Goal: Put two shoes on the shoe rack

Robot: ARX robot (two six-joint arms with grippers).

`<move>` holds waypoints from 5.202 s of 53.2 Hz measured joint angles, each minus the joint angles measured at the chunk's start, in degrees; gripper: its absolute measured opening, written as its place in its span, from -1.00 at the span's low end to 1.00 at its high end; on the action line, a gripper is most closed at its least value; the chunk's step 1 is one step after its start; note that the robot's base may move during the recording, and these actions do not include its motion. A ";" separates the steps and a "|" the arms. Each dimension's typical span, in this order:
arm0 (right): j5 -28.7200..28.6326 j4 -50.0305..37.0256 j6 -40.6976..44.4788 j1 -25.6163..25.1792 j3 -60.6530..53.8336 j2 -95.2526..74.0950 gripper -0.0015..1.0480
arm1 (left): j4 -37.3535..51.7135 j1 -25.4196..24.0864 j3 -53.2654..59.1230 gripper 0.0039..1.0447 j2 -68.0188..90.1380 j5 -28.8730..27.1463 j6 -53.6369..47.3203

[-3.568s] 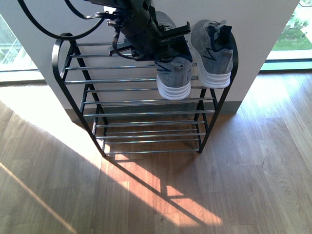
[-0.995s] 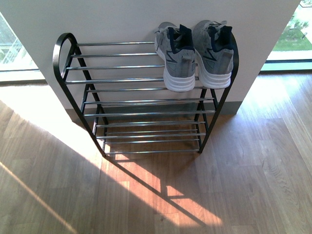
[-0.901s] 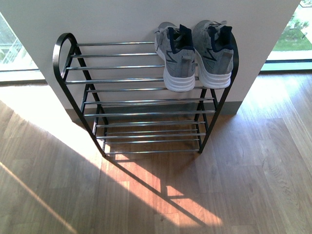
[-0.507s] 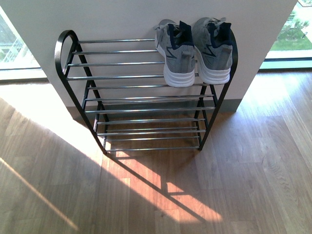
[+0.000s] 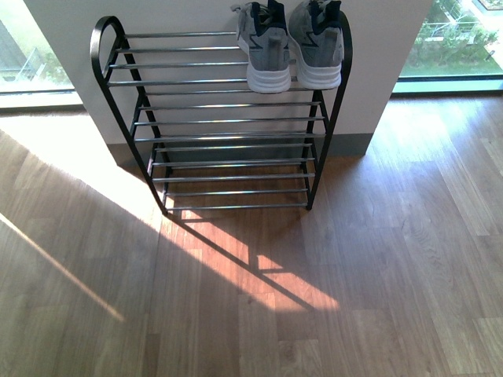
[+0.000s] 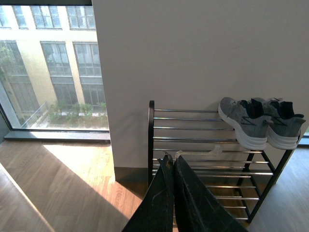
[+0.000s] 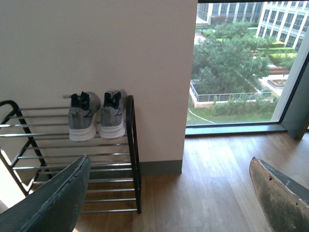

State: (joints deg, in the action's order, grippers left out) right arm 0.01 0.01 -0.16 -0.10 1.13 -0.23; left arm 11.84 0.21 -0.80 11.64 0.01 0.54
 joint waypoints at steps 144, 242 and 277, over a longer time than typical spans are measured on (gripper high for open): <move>-0.02 0.02 0.00 0.07 0.00 0.09 0.82 | -11.82 -0.07 -0.02 0.83 -10.69 -0.04 -0.15; -0.17 0.07 0.00 0.07 0.00 0.04 0.82 | -11.85 -0.07 -0.02 0.83 -10.71 -0.20 -0.26; 0.22 0.07 0.00 0.09 0.00 0.04 0.82 | -11.85 -0.22 -0.02 0.83 -10.71 0.15 -0.28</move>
State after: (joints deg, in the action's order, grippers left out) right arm 0.23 0.08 -0.16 -0.01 1.13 -0.19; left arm -0.01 -0.01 -0.82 0.93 0.16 0.25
